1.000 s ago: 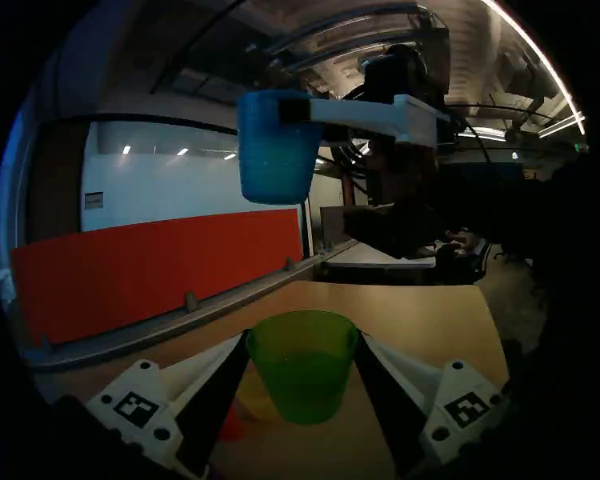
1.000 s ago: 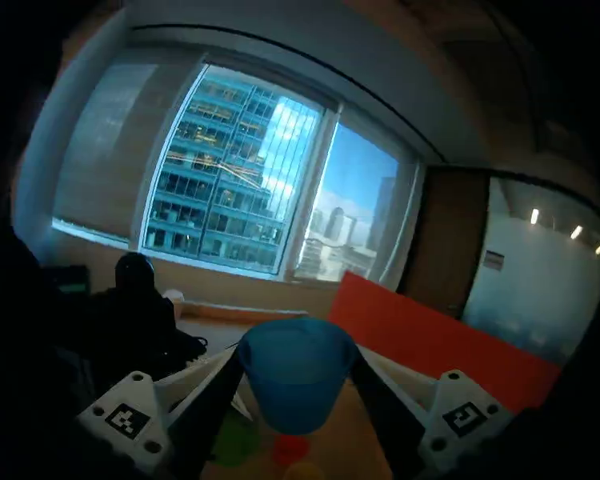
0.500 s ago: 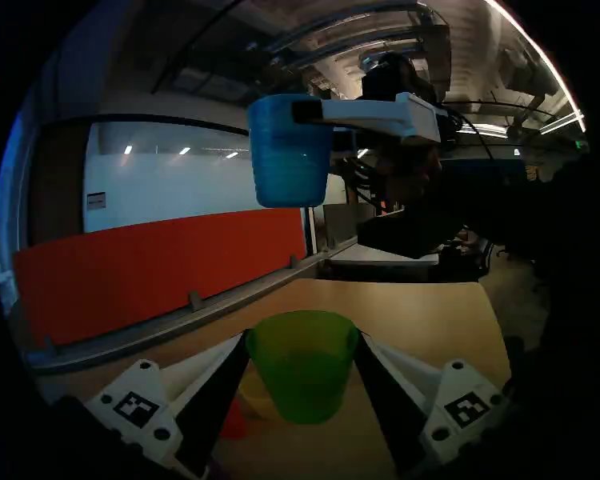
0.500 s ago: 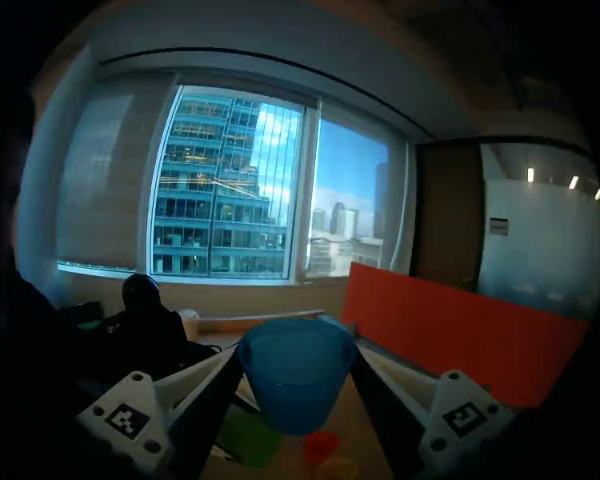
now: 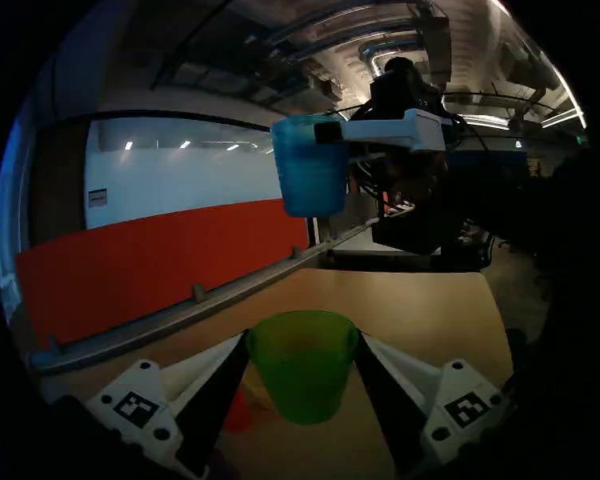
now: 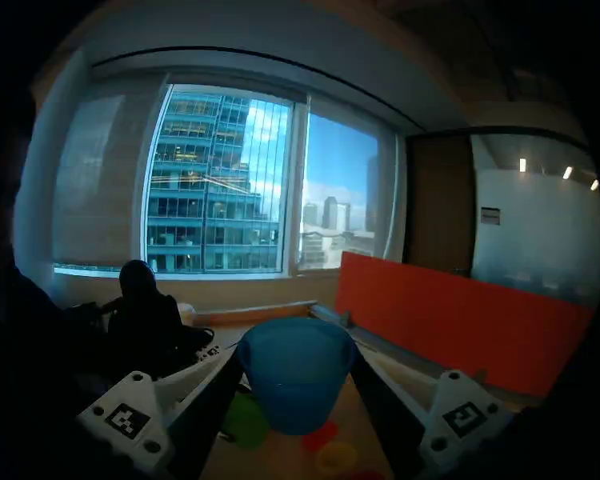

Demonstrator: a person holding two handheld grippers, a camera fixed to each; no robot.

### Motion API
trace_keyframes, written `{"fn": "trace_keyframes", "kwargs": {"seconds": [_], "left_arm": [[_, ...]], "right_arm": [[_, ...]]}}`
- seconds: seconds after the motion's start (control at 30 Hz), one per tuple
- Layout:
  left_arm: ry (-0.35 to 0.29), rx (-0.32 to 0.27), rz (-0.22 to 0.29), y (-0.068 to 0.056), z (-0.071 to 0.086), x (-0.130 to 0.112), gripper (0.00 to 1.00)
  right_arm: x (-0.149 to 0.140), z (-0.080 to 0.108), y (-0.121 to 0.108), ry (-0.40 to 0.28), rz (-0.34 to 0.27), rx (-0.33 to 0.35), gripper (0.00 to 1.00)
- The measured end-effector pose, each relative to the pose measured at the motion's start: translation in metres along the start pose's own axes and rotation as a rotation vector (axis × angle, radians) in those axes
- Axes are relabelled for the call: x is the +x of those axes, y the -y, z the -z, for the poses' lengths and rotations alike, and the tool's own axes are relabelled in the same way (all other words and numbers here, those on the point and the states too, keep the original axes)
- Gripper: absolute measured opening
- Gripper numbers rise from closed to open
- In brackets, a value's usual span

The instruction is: Pour water

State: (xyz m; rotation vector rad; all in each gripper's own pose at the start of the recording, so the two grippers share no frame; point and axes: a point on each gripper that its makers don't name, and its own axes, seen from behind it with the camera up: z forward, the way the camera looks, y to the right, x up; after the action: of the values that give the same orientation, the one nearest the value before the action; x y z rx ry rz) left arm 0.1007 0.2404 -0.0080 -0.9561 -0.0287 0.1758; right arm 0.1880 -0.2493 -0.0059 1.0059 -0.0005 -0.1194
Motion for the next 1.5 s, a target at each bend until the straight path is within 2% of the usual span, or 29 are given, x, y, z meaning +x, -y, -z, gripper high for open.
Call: {"fn": "trace_keyframes", "kwargs": {"seconds": [0.33,0.67,1.07,1.5], "left_arm": [[0.034,0.006,-0.005,0.001,0.006,-0.011,0.89],[0.078,0.001,-0.001,0.000,0.008,-0.028,0.88],[0.121,-0.013,0.007,-0.002,0.005,-0.043,0.88],[0.183,-0.032,0.010,-0.006,0.001,-0.066,0.89]], "right_arm": [[-0.028,0.020,-0.020,0.027,-0.026,-0.041,0.92],[-0.054,0.037,-0.026,0.052,-0.042,-0.056,0.92],[-0.088,0.041,-0.023,0.119,-0.035,-0.041,0.92],[-0.137,0.043,-0.014,0.223,-0.068,-0.001,0.93]]}}
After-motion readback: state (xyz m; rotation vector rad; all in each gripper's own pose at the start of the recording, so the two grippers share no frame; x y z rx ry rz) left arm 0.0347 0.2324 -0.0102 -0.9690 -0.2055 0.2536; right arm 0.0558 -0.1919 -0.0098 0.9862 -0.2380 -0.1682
